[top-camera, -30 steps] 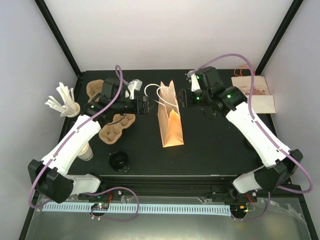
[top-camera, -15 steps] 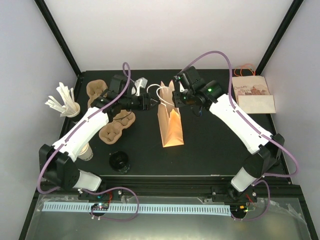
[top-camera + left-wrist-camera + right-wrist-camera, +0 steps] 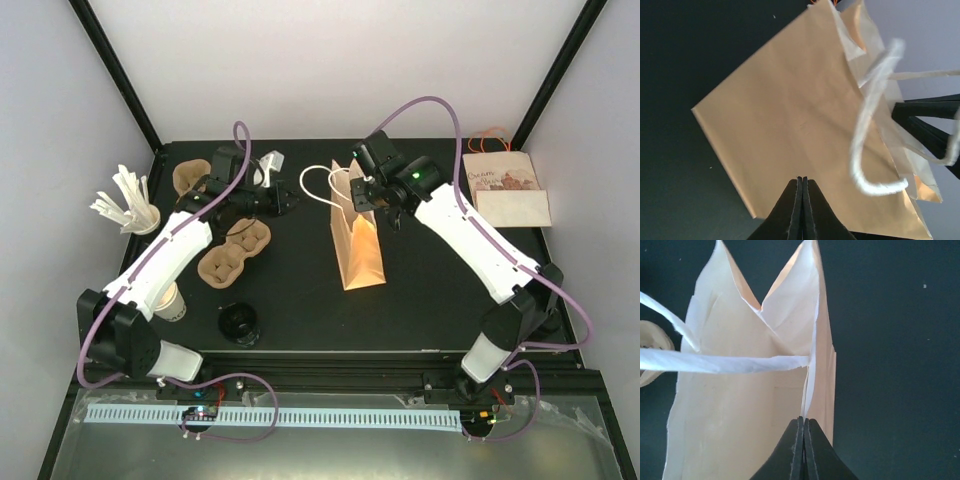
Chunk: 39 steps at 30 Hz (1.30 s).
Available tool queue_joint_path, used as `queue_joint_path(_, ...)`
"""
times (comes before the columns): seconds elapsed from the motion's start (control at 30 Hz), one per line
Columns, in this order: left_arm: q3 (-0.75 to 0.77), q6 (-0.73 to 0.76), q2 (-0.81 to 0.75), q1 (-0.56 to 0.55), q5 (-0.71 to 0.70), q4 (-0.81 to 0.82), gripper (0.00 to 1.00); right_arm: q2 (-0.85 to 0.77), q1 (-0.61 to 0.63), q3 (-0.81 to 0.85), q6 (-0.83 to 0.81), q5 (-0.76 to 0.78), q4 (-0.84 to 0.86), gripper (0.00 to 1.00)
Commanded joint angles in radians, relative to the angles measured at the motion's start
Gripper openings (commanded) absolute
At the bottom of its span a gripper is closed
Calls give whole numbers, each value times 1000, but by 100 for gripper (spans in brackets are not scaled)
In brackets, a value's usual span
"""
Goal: Pack the takeout coffee
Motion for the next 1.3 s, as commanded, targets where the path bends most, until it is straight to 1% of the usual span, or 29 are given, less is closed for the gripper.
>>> queue_joint_path(0.0, 18, 33, -52, 33, -9, -47, 2, -71, -10, -13, -9, 80, -24, 1)
queue_joint_path(0.13, -21, 41, -102, 56, 0, -48, 2, -121, -32, -77, -12, 65, 9, 1)
queue_joint_path(0.17, -31, 45, -113, 56, 25, -32, 8, -138, -38, -97, -18, 41, 29, 1)
queue_joint_path(0.2, -40, 36, -120, 56, 58, -10, 19, -155, -42, -114, -21, 16, 49, 1)
queue_joint_path(0.23, -45, 21, -124, 55, 95, 14, 40, -166, -44, -130, -22, -7, 65, 1)
queue_joint_path(0.27, -46, 3, -125, 55, 130, 36, 55, -173, -43, -140, -22, -24, 77, 1)
queue_joint_path(0.3, -46, -18, -125, 55, 154, 59, 65, -177, -44, -146, -20, -36, 83, 1)
queue_joint_path(0.33, -47, -34, -124, 55, 173, 83, 71, -179, -44, -148, -18, -44, 87, 1)
queue_joint_path(0.37, -47, -50, -122, 54, 190, 116, 76, -178, -43, -150, -17, -51, 87, 1)
queue_joint_path(0.4, -45, -64, -117, 54, 207, 140, 78, -178, -44, -150, -16, -56, 88, 1)
queue_joint_path(0.53, -26, -114, -82, 47, 277, 190, 81, -175, -43, -149, -14, -68, 92, 1)
queue_joint_path(0.7, 5, -84, -20, 26, 273, 124, 78, -175, -43, -146, -12, -91, 99, 1)
queue_joint_path(0.83, 2, -84, 12, 25, 255, 104, 71, -175, -43, -145, -10, -115, 102, 1)
queue_joint_path(0.87, 2, -88, 17, 26, 262, 111, 66, -176, -43, -146, -9, -119, 105, 1)
queue_joint_path(0.9, 1, -98, 20, 26, 271, 126, 57, -178, -43, -146, -10, -120, 104, 1)
queue_joint_path(0.97, 3, -102, 14, 28, 273, 143, 37, -181, -44, -153, -8, -116, 104, 1)
queue_joint_path(1.0, 3, -100, 8, 30, 264, 145, 23, -182, -44, -157, -8, -111, 101, 1)
queue_joint_path(1.07, 3, -86, -10, 42, 233, 134, 6, -185, -44, -166, -8, -97, 97, 1)
queue_joint_path(1.1, 4, -74, -19, 50, 215, 119, 2, -186, -44, -169, -6, -86, 91, 1)
queue_joint_path(1.27, 33, 31, -58, 83, 102, -57, 2, -194, -48, -168, -11, 34, 40, 1)
